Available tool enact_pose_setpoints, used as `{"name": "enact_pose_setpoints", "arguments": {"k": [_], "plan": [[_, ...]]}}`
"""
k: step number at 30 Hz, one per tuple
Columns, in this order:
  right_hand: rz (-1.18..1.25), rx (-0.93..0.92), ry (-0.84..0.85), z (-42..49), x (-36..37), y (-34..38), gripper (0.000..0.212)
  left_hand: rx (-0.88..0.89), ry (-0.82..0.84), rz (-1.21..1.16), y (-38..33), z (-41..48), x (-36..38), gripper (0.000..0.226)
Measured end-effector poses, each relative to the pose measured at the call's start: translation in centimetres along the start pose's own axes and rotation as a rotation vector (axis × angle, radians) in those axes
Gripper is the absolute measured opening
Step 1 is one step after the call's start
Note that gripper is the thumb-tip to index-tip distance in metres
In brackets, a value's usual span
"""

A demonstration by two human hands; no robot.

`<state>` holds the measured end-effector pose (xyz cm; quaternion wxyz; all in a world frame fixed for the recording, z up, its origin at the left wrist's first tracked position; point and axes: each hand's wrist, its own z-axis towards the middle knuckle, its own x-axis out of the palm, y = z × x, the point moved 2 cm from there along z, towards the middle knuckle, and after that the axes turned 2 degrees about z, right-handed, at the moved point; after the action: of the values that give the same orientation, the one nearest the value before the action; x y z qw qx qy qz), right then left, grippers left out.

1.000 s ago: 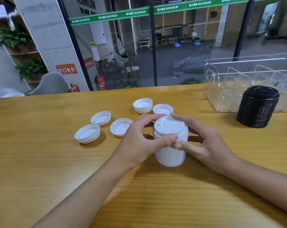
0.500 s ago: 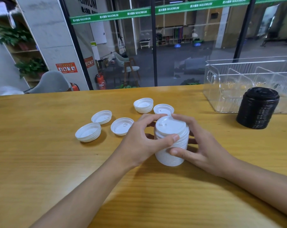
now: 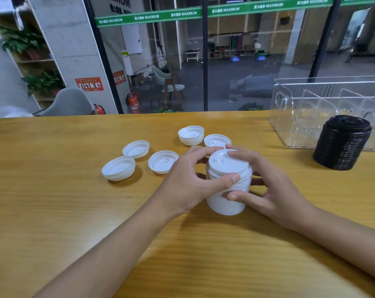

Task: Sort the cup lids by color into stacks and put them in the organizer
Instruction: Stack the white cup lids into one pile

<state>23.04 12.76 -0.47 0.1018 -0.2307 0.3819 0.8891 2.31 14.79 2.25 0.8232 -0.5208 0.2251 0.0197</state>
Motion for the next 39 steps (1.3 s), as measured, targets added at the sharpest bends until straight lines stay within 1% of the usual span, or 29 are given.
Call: {"name": "enact_pose_setpoints", "arguments": {"k": [2, 5, 6, 7, 8, 9, 11, 12, 14, 16, 18, 20, 23, 30, 32, 36, 39], "plan": [[-0.002, 0.000, 0.000, 0.0, 0.0, 0.1, 0.069, 0.008, 0.030, 0.012, 0.2, 0.1, -0.4, 0.054], [0.001, 0.009, 0.005, 0.1, -0.1, 0.1, 0.068, -0.010, 0.143, 0.015, 0.5, 0.5, -1.7, 0.051], [0.000, 0.014, 0.006, 0.1, -0.1, 0.1, 0.068, -0.038, 0.141, -0.019, 0.7, 0.6, -2.2, 0.056], [-0.001, 0.016, 0.006, 0.1, -0.1, 0.1, 0.068, -0.061, 0.096, -0.025, 1.1, 0.9, -2.9, 0.059], [-0.001, 0.017, 0.005, 0.2, -0.1, 0.1, 0.068, -0.064, 0.013, 0.032, 1.4, 1.1, -3.6, 0.058], [-0.001, 0.017, 0.005, 0.2, -0.2, 0.1, 0.068, -0.048, -0.075, 0.141, 2.0, 1.3, -4.3, 0.050], [-0.005, 0.014, 0.008, 0.1, -0.2, 0.2, 0.067, -0.013, -0.209, 0.414, 3.4, 1.4, -5.2, 0.027], [-0.006, 0.015, 0.010, 0.1, -0.2, 0.2, 0.067, -0.014, -0.226, 0.536, 4.1, 1.5, -5.5, 0.024], [-0.003, 0.020, 0.013, 0.1, -0.2, 0.2, 0.066, -0.057, -0.197, 0.698, 5.3, 1.5, -5.9, 0.030], [-0.004, 0.019, 0.016, 0.1, -0.2, 0.2, 0.066, -0.112, -0.177, 0.782, 5.9, 1.5, -6.1, 0.034], [-0.007, 0.021, 0.021, 0.1, -0.2, 0.1, 0.067, -0.140, -0.188, 0.814, 6.1, 1.5, -6.4, 0.034], [-0.008, 0.025, 0.025, 0.2, -0.2, 0.1, 0.066, -0.155, -0.210, 0.814, 6.1, 1.6, -6.5, 0.033], [-0.015, 0.022, 0.024, 0.1, -0.2, 0.1, 0.066, -0.163, -0.201, 0.787, 5.7, 1.5, -6.2, 0.036], [-0.029, 0.010, 0.024, 0.1, -0.2, 0.0, 0.064, -0.127, -0.169, 0.584, 4.0, 1.2, -5.1, 0.048], [-0.038, -0.002, 0.018, 0.1, -0.2, -0.1, 0.064, -0.121, -0.173, 0.553, 3.2, 1.0, -4.8, 0.046], [-0.050, -0.036, 0.000, 0.1, -0.3, -0.1, 0.062, -0.098, -0.256, 0.471, 1.7, 0.9, -4.7, 0.041], [-0.047, -0.035, -0.029, 0.0, -0.3, -0.2, 0.059, -0.111, -0.333, 0.295, 1.1, 0.9, -4.9, 0.036]]}}
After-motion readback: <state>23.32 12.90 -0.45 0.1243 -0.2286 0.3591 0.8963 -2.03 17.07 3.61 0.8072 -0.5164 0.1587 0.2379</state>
